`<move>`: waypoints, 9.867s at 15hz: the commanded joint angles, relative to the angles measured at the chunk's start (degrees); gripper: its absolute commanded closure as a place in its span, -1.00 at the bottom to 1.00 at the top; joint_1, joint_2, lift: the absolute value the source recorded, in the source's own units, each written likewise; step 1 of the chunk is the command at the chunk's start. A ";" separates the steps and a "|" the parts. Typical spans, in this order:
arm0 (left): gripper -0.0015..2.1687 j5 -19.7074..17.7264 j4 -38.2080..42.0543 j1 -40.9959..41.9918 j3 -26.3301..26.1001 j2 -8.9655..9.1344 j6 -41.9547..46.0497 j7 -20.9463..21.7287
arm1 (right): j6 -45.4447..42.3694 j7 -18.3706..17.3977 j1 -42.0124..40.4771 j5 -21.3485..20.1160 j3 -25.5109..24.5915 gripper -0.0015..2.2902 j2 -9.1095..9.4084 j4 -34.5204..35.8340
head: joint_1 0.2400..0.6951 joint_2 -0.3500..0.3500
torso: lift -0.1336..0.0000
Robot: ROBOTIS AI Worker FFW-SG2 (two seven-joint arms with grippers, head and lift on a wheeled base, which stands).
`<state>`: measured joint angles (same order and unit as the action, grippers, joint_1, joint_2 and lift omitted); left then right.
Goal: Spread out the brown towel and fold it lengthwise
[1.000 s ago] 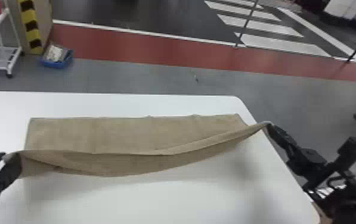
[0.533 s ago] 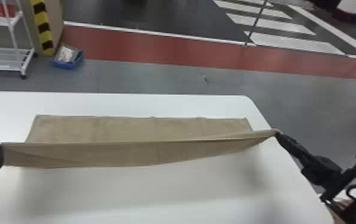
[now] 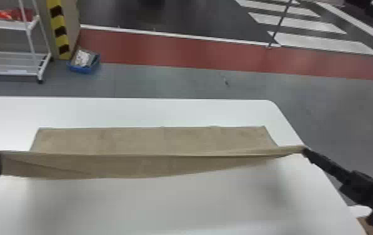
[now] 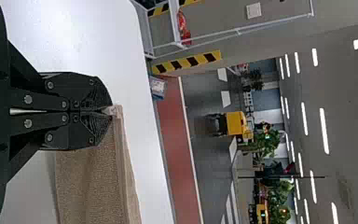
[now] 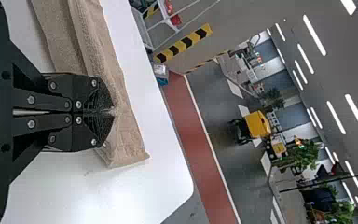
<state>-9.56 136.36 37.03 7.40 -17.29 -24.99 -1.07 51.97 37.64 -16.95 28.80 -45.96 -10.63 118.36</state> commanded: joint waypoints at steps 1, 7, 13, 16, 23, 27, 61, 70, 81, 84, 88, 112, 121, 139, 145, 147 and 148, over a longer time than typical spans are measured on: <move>0.43 0.15 1.10 -0.38 -0.20 -0.11 -0.81 0.28 | 4.77 -0.11 0.69 -1.38 -0.10 0.29 -0.36 0.47 | 1.00 -0.69 | -0.85; 0.43 1.82 -1.36 -3.98 -4.15 -0.02 -1.51 1.07 | 2.83 0.07 0.96 -5.60 1.83 0.14 -1.06 -5.15 | 1.00 -0.76 | -0.85; 0.43 3.40 -3.29 -5.48 -6.61 0.07 -1.86 0.45 | -15.62 2.62 1.22 -14.21 3.07 -0.96 -4.49 -10.43 | 1.00 -0.93 | -0.85; 0.43 3.58 -3.47 -5.83 -7.14 0.07 -1.69 0.37 | -35.49 8.15 -2.29 -17.91 2.71 -0.89 -5.46 -12.10 | 1.00 -1.00 | -0.85; 0.43 3.76 -4.88 -7.67 -7.49 0.07 -3.27 0.28 | -73.10 14.13 -8.62 -32.06 3.86 -0.69 -7.83 -19.83 | 1.00 -0.97 | -0.85; 0.43 3.84 -6.02 -9.26 -8.28 0.07 -3.27 0.19 | -62.03 16.50 -8.89 -40.76 6.58 -0.64 -9.59 -17.46 | 1.00 -0.91 | -0.85; 0.43 3.93 -9.36 -13.65 -10.04 -0.02 -3.80 -0.07 | -26.17 29.25 -0.98 -49.63 15.02 -0.23 -12.49 -14.29 | 1.00 -0.91 | -0.85; 0.43 4.20 -8.22 -13.21 -9.16 -0.02 -3.62 -1.04 | -23.89 29.34 -0.89 -43.83 9.31 0.14 -11.96 -9.81 | 1.00 -0.93 | -0.85; 0.43 5.60 -0.83 -10.31 -5.64 -0.28 -6.08 -1.21 | -19.84 30.92 3.95 -34.61 1.48 0.14 -11.08 -6.65 | 1.00 -0.94 | -0.85; 0.43 5.87 -2.68 -11.89 -5.73 -0.20 -7.14 -1.13 | -20.02 30.30 7.46 -38.30 6.14 0.14 -11.44 -11.22 | 1.00 -0.89 | -0.85; 0.43 6.13 -9.01 -18.22 -8.02 0.07 -8.02 -0.86 | -20.19 28.98 14.32 -42.69 11.59 0.14 -11.26 -16.49 | 1.00 -0.80 | -0.85; 0.43 8.50 -31.24 -34.74 -16.81 0.51 -7.84 -3.06 | -26.17 17.30 34.44 -50.16 25.83 0.12 -12.75 -44.35 | 1.00 -0.65 | -0.85; -0.98 9.47 -31.24 -33.16 -16.89 0.60 -3.45 -7.63 | -27.22 13.69 32.07 -49.11 24.33 -0.91 -11.08 -43.30 | 1.00 -0.58 | -0.85; -0.97 -4.68 -25.79 -29.82 -7.67 1.47 -3.80 -1.04 | -25.64 23.80 26.09 -21.69 10.54 -0.90 -16.27 -44.18 | 1.00 -0.71 | -0.85; -0.97 -6.44 -29.05 -33.07 -4.06 2.35 -7.84 2.12 | -25.64 28.02 30.66 -21.60 13.88 -0.90 -19.43 -51.47 | 1.00 -0.70 | -0.85; -0.97 -6.53 -29.84 -33.60 -3.18 2.35 -9.95 2.83 | -25.82 27.93 31.54 -23.53 14.58 -0.90 -19.52 -52.35 | 1.00 -0.66 | -0.85; -0.97 -6.53 -30.01 -33.69 -2.66 2.35 -11.88 2.92 | -26.35 27.40 31.54 -23.97 14.67 -0.89 -19.43 -52.70 | 1.00 -0.64 | -0.85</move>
<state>-16.06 106.67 3.56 4.03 -14.94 -34.48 1.75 26.12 65.33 14.35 5.72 -31.51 -30.09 66.25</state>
